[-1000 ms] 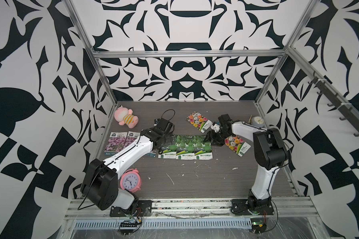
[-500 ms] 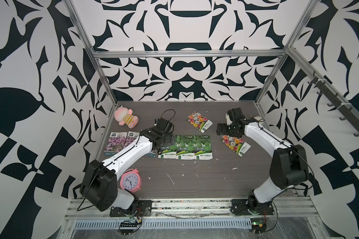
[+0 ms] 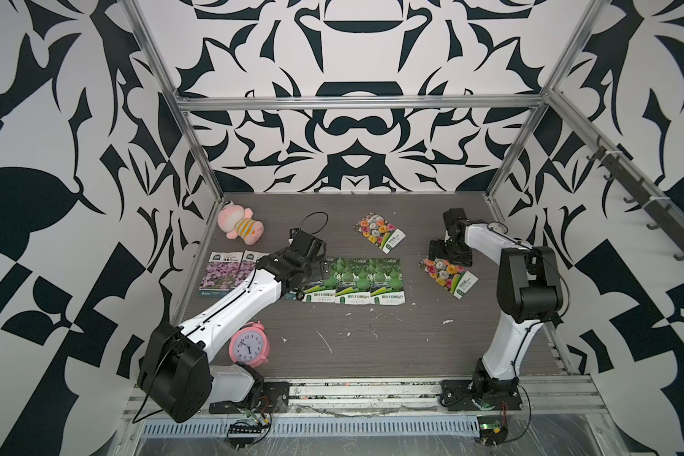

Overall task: Arrange the seed packets in a row
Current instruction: Move the seed packet to the center of the board.

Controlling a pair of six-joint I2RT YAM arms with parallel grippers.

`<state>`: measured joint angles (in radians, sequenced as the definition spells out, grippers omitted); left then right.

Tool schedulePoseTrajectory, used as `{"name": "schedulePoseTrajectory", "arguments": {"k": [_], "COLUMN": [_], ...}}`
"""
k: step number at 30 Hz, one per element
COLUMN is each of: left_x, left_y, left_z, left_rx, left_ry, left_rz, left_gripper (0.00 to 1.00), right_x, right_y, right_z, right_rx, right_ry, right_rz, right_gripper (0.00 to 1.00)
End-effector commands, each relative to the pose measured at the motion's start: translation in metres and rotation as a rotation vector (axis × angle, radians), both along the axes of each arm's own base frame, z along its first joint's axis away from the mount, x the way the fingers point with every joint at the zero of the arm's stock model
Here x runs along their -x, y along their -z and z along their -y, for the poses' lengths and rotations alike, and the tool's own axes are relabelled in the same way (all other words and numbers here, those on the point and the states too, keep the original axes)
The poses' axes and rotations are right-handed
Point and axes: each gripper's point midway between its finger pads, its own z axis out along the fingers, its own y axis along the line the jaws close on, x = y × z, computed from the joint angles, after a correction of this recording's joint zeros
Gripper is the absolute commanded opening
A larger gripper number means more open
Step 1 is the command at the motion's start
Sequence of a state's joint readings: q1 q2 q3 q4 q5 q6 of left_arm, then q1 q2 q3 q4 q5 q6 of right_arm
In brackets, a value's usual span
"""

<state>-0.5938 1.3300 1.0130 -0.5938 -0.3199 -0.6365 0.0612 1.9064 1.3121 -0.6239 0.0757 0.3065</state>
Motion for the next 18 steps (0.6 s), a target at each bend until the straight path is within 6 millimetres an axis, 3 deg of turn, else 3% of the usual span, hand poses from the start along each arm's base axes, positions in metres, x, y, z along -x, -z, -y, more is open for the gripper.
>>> {"name": "schedulePoseTrajectory", "arguments": {"k": [1,9,18], "left_x": [-0.001,-0.003,-0.007], "left_y": [0.002,0.0,0.007], "left_z": [-0.005,0.001,0.02], "left_rx": [-0.003,0.013,0.062], "left_ry": [-0.025,-0.012,0.045], "left_rz": [0.008,0.007,-0.037], "left_gripper": [0.99,0.99,0.99], "right_x": [0.013,0.055,0.114], "right_y": [0.002,0.021,0.022], "right_z": [0.001,0.004,-0.001], "right_rx": [-0.014,-0.059,-0.12], "right_ry": [0.013,0.054,0.162], "right_rz": [-0.023,-0.095,-0.14], "right_gripper": [0.93,0.93,0.88]}}
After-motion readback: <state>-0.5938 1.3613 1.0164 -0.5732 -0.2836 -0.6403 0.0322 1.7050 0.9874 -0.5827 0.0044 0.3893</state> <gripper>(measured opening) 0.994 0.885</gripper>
